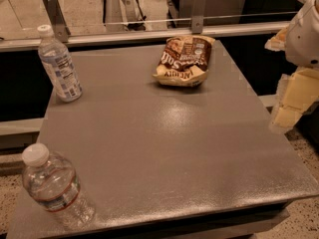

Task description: Move water bottle near brown chip bag

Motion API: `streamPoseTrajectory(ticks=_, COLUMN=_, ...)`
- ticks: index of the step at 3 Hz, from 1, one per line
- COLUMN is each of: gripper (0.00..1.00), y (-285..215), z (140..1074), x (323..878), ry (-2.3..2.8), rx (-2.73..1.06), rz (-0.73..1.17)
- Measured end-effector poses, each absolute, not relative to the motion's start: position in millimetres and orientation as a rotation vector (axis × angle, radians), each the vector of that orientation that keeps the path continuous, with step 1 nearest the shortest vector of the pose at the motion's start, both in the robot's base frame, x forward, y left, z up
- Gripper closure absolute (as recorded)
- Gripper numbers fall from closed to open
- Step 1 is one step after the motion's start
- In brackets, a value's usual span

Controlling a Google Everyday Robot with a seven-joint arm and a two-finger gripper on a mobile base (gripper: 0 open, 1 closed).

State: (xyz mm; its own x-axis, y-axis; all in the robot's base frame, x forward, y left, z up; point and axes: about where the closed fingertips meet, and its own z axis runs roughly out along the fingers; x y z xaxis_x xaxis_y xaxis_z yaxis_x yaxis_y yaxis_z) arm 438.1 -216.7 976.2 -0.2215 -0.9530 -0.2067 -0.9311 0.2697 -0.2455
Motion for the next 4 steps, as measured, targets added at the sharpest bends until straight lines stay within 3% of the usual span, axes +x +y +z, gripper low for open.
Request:
streamPoseTrajectory(ticks=2, gripper=0.00, y=-203.9, z=968.1, x=468.6, ry=2.170, rx=-1.701, rz=-0.082)
streamPoseTrajectory(ticks=4, gripper=0.00, y=-142.7, z=932.0, x=576.5, ry=2.029, rx=-1.618, rz=0.000)
